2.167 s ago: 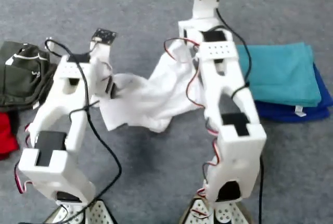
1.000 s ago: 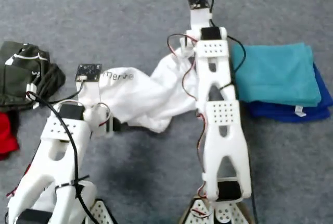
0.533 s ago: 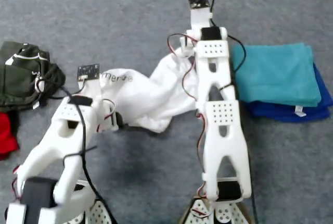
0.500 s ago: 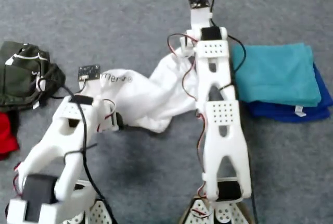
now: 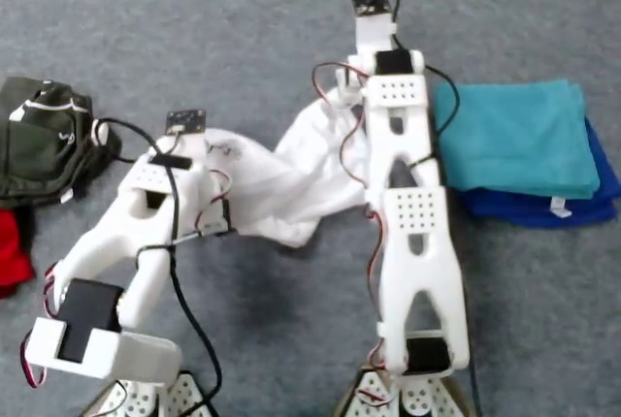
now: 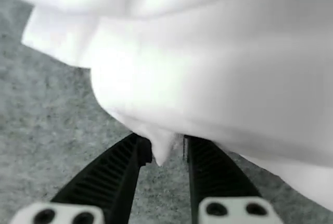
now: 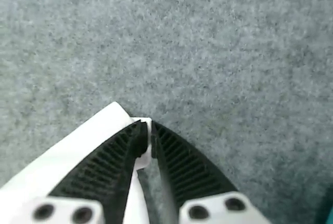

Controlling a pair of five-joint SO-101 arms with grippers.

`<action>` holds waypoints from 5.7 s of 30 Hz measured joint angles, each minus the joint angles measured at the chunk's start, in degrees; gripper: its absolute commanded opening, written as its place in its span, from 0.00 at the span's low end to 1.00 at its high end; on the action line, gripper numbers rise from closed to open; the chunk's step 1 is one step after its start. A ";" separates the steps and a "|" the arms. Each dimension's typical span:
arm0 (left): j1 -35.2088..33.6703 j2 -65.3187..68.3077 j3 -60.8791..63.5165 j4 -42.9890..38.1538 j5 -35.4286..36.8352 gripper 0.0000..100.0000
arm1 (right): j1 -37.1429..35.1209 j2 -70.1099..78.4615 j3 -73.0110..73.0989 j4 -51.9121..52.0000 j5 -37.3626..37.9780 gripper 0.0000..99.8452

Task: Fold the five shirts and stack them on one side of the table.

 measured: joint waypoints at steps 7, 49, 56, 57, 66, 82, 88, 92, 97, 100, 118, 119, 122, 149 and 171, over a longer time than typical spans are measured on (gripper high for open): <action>0.79 0.26 -0.26 0.18 -0.09 0.03 | 0.00 0.00 0.00 0.00 0.00 0.00; -6.51 -27.78 -82.20 45.01 -4.75 0.02 | 14.86 -81.85 -11.25 11.52 16.18 0.00; -6.51 -30.07 -94.24 45.01 -4.57 0.02 | 19.43 -97.32 -10.37 3.34 26.64 0.00; -6.51 -31.47 -94.51 45.01 -4.66 0.02 | 19.60 -99.34 -9.05 2.55 29.36 0.00; -6.59 -51.43 -77.54 45.01 -9.67 0.02 | 19.96 -115.96 11.34 -1.85 37.45 0.00; -11.25 -53.01 -18.90 8.18 -13.36 0.02 | 8.62 -114.73 62.15 -27.43 40.44 0.00; -17.93 -32.70 -18.99 -12.48 -11.43 0.02 | 2.55 -103.47 75.69 -42.29 44.31 0.00; -18.46 -15.30 -28.31 -14.24 -11.16 0.02 | 0.53 -91.69 75.78 -50.64 44.84 0.00; -18.46 6.24 -44.75 -14.33 -11.08 0.02 | 0.26 -72.79 69.01 -55.74 44.84 0.00; -18.46 16.79 -54.68 -14.07 -11.08 0.02 | 0.26 -61.01 59.52 -55.65 44.84 0.00; -15.47 40.53 -98.37 31.30 -16.26 0.02 | 0.35 -38.68 7.03 14.24 43.16 0.00; -15.03 40.79 -98.64 32.79 -16.44 0.02 | 0.18 -38.68 5.98 17.58 42.46 0.00; -15.21 42.37 -98.99 36.40 -16.44 0.02 | -0.44 -38.77 5.10 21.80 39.47 0.00; -16.97 31.30 -70.15 41.14 -18.90 0.02 | 0.35 -94.68 102.59 -1.14 38.07 0.00; -17.85 11.87 -18.37 10.46 -15.82 0.02 | 1.49 -119.30 126.42 2.37 46.51 0.00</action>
